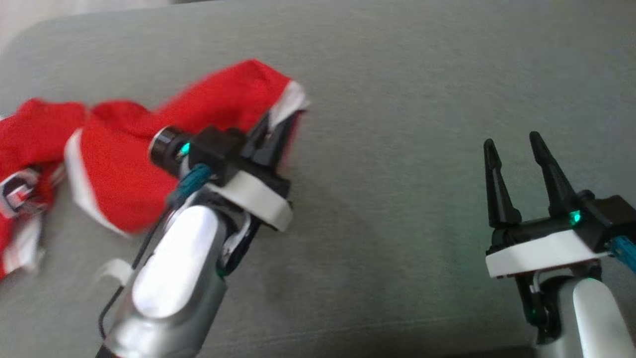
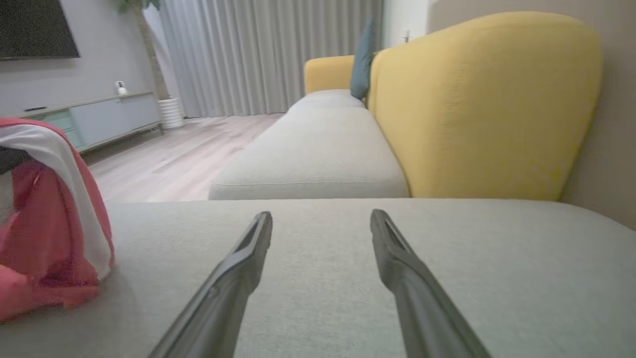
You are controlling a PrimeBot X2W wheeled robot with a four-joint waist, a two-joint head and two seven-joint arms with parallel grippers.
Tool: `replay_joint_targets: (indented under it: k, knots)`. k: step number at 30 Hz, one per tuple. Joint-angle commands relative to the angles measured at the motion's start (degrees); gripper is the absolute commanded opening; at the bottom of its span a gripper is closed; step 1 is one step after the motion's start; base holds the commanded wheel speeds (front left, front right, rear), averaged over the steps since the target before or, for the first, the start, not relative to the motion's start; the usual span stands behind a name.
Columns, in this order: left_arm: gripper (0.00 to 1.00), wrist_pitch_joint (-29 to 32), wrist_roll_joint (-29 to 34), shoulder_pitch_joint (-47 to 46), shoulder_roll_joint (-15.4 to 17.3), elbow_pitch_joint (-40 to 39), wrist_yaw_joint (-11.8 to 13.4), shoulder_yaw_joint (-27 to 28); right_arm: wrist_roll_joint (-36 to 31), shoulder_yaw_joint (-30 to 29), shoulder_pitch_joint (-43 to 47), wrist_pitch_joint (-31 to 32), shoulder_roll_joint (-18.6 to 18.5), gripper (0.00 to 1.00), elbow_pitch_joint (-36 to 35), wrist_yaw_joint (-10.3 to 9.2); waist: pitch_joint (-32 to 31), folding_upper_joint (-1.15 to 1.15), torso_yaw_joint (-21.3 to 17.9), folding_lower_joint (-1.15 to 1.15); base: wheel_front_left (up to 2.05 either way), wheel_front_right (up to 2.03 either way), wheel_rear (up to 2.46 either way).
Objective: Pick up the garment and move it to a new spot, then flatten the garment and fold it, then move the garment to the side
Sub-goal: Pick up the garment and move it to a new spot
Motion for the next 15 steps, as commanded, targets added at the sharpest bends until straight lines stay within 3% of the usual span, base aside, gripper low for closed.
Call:
replay_joint_targets:
  k: [1,8,15]
  knots:
    - [0.0,0.3,0.5,-4.2,0.2,-2.3,-0.3,1.1,0.6,1.6,-2.5,-0.6,-0.2,1.0,-2.2,0.24,2.6,0.0,-6.1,0.0,0.0,0.0,0.0]
    - [0.0,2.5,0.0,-10.8,-1.4,-1.0,-1.4,-5.6,3.2,2.5,-3.0,-3.1,-0.2,1.0,-1.3,0.24,7.6,0.0,-16.4,0.0,0.0,0.0,0.0]
    - [0.0,4.0,-2.5,-13.5,-1.9,2.4,-1.5,-9.8,4.9,2.9,-3.6,-5.6,-0.2,1.0,-0.1,0.24,11.7,0.0,-20.5,0.0,0.0,0.0,0.0]
